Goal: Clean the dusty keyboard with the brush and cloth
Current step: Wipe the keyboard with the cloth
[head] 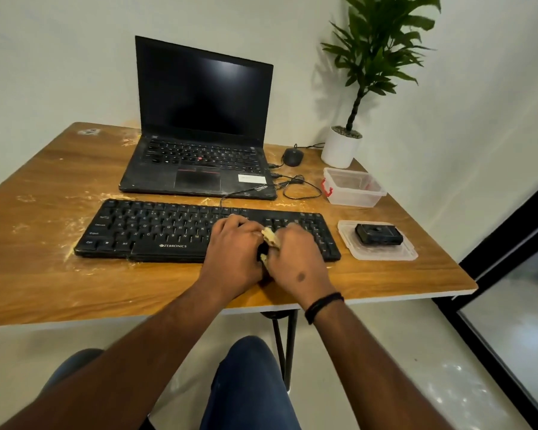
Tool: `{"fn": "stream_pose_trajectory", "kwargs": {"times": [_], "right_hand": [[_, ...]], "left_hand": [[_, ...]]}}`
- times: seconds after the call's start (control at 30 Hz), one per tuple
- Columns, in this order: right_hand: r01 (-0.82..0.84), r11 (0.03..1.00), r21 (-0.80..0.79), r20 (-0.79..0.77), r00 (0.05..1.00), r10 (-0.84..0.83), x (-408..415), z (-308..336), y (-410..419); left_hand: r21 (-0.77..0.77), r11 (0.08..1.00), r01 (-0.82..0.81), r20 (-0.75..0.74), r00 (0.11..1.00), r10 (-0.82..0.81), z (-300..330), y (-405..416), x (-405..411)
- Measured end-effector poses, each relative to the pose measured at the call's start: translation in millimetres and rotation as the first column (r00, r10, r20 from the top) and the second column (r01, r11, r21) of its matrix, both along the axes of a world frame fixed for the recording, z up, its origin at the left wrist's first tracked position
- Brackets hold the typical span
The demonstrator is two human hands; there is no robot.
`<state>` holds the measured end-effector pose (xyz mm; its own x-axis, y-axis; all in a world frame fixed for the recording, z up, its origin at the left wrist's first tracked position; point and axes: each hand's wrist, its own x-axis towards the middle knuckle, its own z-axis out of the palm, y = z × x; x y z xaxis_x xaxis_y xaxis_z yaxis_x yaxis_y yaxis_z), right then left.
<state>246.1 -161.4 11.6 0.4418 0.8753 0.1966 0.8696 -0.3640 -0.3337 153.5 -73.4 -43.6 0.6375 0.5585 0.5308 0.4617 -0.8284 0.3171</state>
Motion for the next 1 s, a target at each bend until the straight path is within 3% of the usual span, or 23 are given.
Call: {"fn": "stream_pose_trajectory", "kwargs": {"times": [0.1,0.17,0.27,0.37,0.5,0.67,0.87,1.0], "right_hand": [[-0.09,0.994,-0.067,-0.106,0.991,0.083,9,9,-12],[-0.05,0.998,-0.029,-0.157,0.987,0.045,22,16,-13],[0.082,0.994,0.072,-0.029,0.996,-0.08,29,12,-4],[0.066,0.997,-0.043,0.034,0.997,-0.065,14,0,-2],[-0.012,0.992,-0.123,-0.003,1.0,0.012,19,8,-9],[0.136,0.99,0.023,0.057,0.989,-0.138,31,5,-8],[0.032,0.997,-0.069,0.028,0.999,-0.031,25,3,-20],[0.086,0.995,0.051,0.051,0.995,-0.089,32,2,-18]], "left_hand": [[-0.006,1.0,0.011,0.0,1.0,-0.011,-3,2,0],[-0.012,1.0,0.008,-0.015,1.0,-0.008,-3,2,2],[-0.017,1.0,-0.015,-0.025,1.0,0.014,-1,1,2],[-0.018,1.0,-0.019,-0.034,0.999,0.018,0,0,1],[-0.024,1.0,-0.01,-0.035,0.999,0.01,-2,1,1],[-0.031,0.999,-0.022,-0.038,0.999,0.021,1,-1,1],[-0.041,0.999,-0.015,-0.04,0.999,0.013,1,-1,1],[-0.047,0.999,-0.015,-0.056,0.998,0.012,4,-3,2]]}}
